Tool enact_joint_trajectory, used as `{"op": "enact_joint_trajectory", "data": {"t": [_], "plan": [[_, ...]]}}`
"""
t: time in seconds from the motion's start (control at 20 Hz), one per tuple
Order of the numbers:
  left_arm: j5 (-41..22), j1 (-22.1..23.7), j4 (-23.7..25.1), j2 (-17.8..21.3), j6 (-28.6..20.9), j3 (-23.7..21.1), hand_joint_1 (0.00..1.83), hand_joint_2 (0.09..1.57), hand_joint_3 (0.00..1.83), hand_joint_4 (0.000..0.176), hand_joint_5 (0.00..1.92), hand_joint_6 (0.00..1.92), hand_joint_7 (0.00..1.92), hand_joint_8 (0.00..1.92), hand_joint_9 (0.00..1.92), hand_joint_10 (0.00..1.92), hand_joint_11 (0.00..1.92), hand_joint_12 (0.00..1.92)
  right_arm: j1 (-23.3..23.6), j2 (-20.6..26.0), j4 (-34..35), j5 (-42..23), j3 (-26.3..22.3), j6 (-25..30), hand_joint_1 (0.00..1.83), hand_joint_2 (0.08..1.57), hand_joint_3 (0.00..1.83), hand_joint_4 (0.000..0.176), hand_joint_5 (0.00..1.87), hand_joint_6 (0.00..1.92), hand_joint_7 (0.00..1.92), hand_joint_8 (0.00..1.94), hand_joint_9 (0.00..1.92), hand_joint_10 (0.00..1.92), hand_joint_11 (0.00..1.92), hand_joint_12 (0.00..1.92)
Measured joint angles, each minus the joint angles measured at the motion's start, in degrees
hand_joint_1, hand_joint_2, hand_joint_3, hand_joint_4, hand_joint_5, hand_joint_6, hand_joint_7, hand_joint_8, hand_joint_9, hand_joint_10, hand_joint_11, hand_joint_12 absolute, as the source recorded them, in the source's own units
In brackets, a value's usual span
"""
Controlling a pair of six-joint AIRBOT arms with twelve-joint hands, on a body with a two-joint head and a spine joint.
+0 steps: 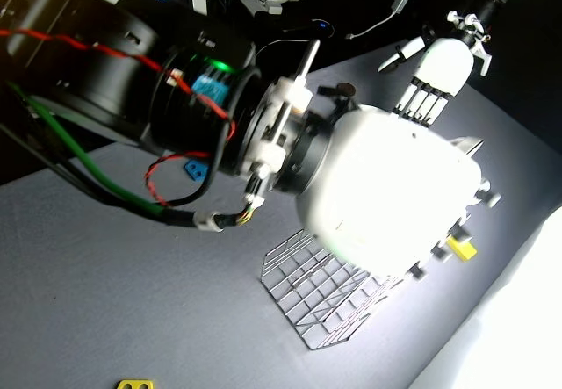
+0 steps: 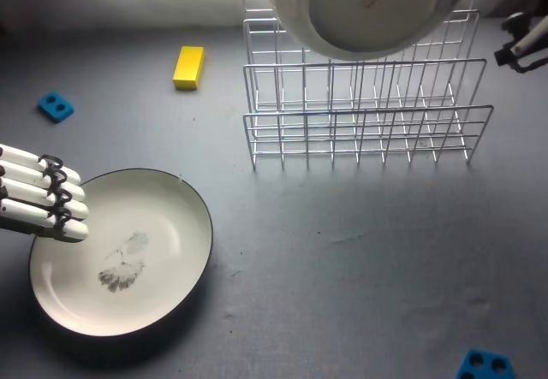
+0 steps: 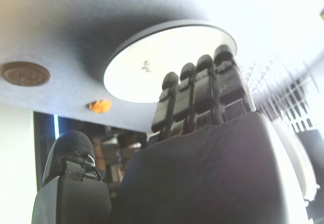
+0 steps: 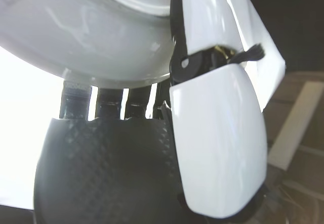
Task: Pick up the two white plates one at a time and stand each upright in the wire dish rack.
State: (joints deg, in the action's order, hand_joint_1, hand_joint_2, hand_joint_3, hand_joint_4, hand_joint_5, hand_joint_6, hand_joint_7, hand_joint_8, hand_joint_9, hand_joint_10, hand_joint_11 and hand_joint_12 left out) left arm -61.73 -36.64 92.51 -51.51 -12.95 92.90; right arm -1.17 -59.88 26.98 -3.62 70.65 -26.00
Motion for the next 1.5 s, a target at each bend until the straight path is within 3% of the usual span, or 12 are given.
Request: {"op": "enact_joint_trajectory", "data": {"t": [0.7, 0.95, 1.05, 1.25, 1.3, 1.4, 1.5], "plan": [[0.63, -0.44, -0.13, -0.2, 0.04, 0.68, 0.0, 1.1, 0.0, 0.0, 0.04, 0.01, 0.02, 0.0, 0.0, 0.0, 0.0, 0.0, -3.43, 0.52, 0.13, -1.4, 2.47, 0.35, 1.39, 1.06, 0.0, 0.0, 0.99, 1.05, 1.13, 0.65, 1.04, 0.98, 0.93, 1.23], [0.59, -0.92, -0.17, -0.2, 0.24, 0.68, 0.0, 1.1, 0.0, 0.0, 0.03, 0.0, 0.02, 0.0, 0.0, 0.0, 0.0, 0.0, -5.11, 0.85, 0.2, -1.62, 2.78, 0.48, 1.38, 1.08, 0.0, 0.0, 0.95, 1.06, 1.08, 0.74, 1.0, 1.08, 0.87, 1.32], [0.66, -1.27, -0.22, -0.2, 0.26, 0.68, 0.0, 1.11, 0.0, 0.0, 0.04, 0.0, 0.02, 0.0, 0.0, 0.0, 0.0, 0.0, -5.53, 1.38, 0.22, -2.08, 2.78, 0.79, 1.39, 1.06, 0.0, 0.0, 0.99, 1.03, 1.14, 0.6, 1.05, 0.99, 0.92, 1.26], [0.61, -1.38, -0.42, -0.2, 0.52, 0.66, 0.0, 1.11, 0.0, 0.0, 0.03, 0.01, 0.02, 0.01, 0.0, 0.0, 0.0, 0.0, -6.95, 1.95, 0.2, -2.03, 2.95, 1.07, 1.38, 1.08, 0.0, 0.0, 0.96, 1.1, 1.08, 0.73, 1.0, 1.03, 0.89, 1.28], [0.61, -1.4, -0.35, -0.2, 0.55, 0.66, 0.0, 1.11, 0.0, 0.0, 0.04, 0.01, 0.03, 0.01, 0.0, 0.0, 0.0, 0.0, -7.02, 1.95, 0.2, -1.99, 2.95, 1.09, 1.39, 1.07, 0.0, 0.0, 0.99, 1.04, 1.12, 0.66, 1.03, 1.0, 0.91, 1.28], [0.61, -1.51, -0.35, -0.2, 0.72, 0.66, 0.0, 1.1, 0.0, 0.0, 0.04, 0.01, 0.03, 0.01, 0.0, 0.0, 0.0, 0.0, -7.34, 1.92, 0.22, -2.54, 3.08, 2.01, 1.39, 1.06, 0.0, 0.0, 0.99, 0.96, 1.12, 0.75, 1.05, 0.96, 0.93, 1.3], [0.61, -1.51, -0.2, -0.2, 0.76, 0.66, 0.0, 1.1, 0.0, 0.0, 0.03, 0.0, 0.03, 0.01, 0.0, 0.0, 0.0, 0.0, -7.67, 1.92, 0.22, -2.84, 3.28, 2.08, 1.39, 1.06, 0.0, 0.0, 1.01, 1.0, 1.13, 0.69, 1.03, 0.97, 0.92, 1.28]]}}
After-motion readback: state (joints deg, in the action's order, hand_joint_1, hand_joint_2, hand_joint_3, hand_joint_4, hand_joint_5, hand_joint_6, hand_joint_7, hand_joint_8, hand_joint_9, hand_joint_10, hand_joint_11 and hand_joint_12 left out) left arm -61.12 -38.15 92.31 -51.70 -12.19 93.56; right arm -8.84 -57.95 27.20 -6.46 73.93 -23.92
